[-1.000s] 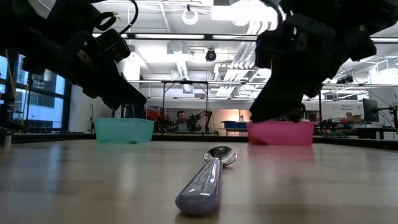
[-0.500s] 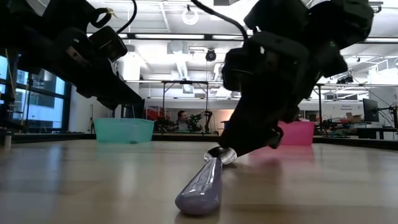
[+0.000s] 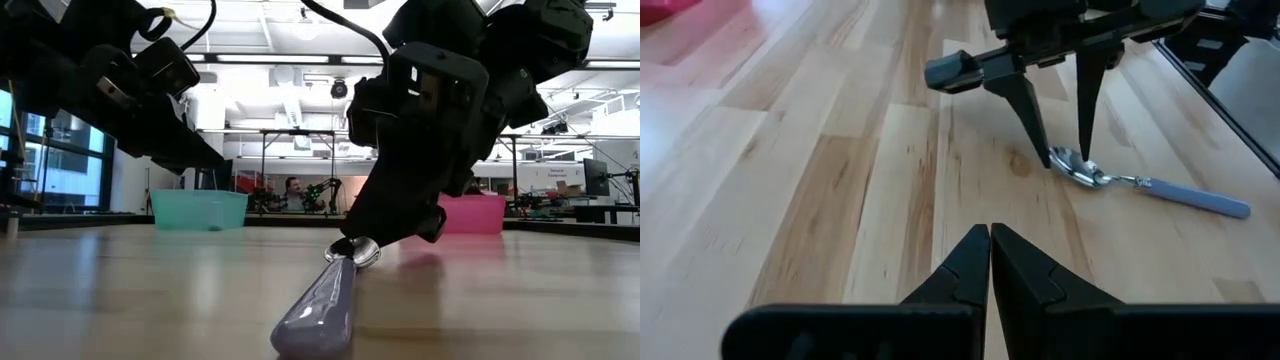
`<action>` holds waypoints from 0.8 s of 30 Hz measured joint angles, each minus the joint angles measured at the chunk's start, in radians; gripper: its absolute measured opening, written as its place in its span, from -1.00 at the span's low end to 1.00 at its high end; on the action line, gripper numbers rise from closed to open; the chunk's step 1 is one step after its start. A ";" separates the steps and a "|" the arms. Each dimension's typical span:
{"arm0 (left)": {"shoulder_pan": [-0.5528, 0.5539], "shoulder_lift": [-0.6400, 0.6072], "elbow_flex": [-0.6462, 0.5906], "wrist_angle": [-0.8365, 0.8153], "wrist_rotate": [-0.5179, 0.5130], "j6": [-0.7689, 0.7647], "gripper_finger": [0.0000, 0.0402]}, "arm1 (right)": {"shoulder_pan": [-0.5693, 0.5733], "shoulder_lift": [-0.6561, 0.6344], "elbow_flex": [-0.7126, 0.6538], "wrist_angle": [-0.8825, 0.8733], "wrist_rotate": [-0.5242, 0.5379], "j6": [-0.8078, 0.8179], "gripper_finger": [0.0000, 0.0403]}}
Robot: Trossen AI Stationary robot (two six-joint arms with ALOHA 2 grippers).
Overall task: Sort silverware by color (type)
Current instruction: Put the purple spoon into the blue bin
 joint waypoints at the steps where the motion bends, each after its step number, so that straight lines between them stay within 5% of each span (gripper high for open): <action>1: 0.000 0.000 0.000 0.000 0.000 -0.001 -0.97 | 0.000 0.000 0.000 -0.001 0.000 0.000 -0.48; 11: -0.004 0.000 0.000 0.000 -0.002 -0.013 -0.97 | 0.000 0.000 0.000 -0.002 0.020 -0.041 -0.95; 24: -0.004 0.000 0.000 -0.002 -0.040 -0.049 -0.97 | -0.003 -0.026 -0.002 -0.005 0.098 -0.161 -1.00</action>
